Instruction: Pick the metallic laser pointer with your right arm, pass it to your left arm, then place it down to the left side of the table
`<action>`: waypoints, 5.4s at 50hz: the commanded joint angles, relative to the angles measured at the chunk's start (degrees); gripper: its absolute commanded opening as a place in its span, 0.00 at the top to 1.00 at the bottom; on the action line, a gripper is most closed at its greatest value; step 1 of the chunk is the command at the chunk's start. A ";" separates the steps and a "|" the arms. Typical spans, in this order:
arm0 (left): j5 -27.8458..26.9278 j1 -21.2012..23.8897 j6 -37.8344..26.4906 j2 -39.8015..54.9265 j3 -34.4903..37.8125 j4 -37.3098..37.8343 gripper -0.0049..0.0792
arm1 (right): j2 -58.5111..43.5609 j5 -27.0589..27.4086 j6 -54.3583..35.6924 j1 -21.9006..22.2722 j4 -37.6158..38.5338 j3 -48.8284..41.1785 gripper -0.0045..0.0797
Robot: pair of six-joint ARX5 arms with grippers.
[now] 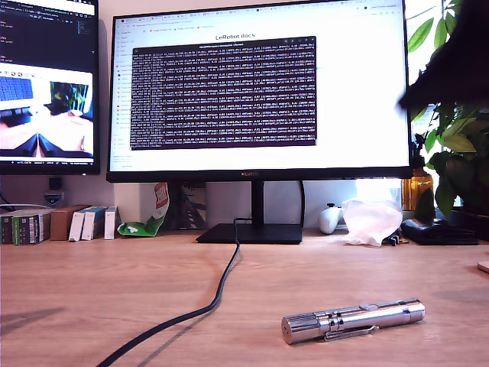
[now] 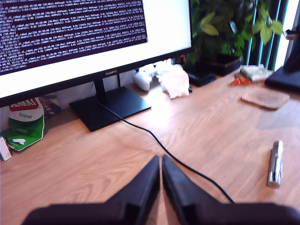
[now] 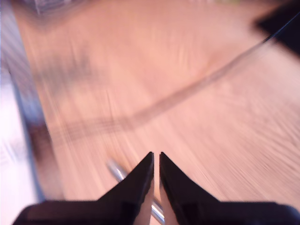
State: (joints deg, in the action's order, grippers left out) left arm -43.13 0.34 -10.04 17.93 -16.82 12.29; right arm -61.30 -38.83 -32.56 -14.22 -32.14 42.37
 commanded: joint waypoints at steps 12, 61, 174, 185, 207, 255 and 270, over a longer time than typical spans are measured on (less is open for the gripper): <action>-0.11 0.07 -1.01 1.99 -1.44 -0.33 0.96 | -12.55 21.05 -25.00 -14.67 -9.84 11.04 0.96; -0.22 0.07 -0.90 1.95 -1.75 -0.26 0.96 | -27.04 30.40 -31.67 -31.15 -7.78 12.39 0.61; -4.87 1.01 16.09 5.44 -2.45 -12.81 0.70 | -35.78 13.05 -5.31 -30.23 5.84 31.74 0.96; -6.19 3.04 17.57 10.19 -2.45 -23.58 0.65 | -35.78 8.50 -4.66 -30.29 6.21 42.60 0.96; -3.87 10.62 19.15 26.88 -2.45 -49.48 0.62 | -35.78 1.86 -0.15 -31.21 10.34 53.51 0.96; -0.33 13.35 31.12 40.57 -2.49 -78.20 0.62 | -35.78 -1.77 1.60 -36.41 19.45 54.18 0.96; 0.11 13.73 31.06 40.57 -2.64 -78.38 0.82 | -35.78 -2.91 2.62 -37.40 19.74 54.18 0.96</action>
State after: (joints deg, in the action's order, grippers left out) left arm -43.38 13.91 20.71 57.89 -19.03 -65.69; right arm -96.97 -41.17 -30.37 -50.63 -12.88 96.23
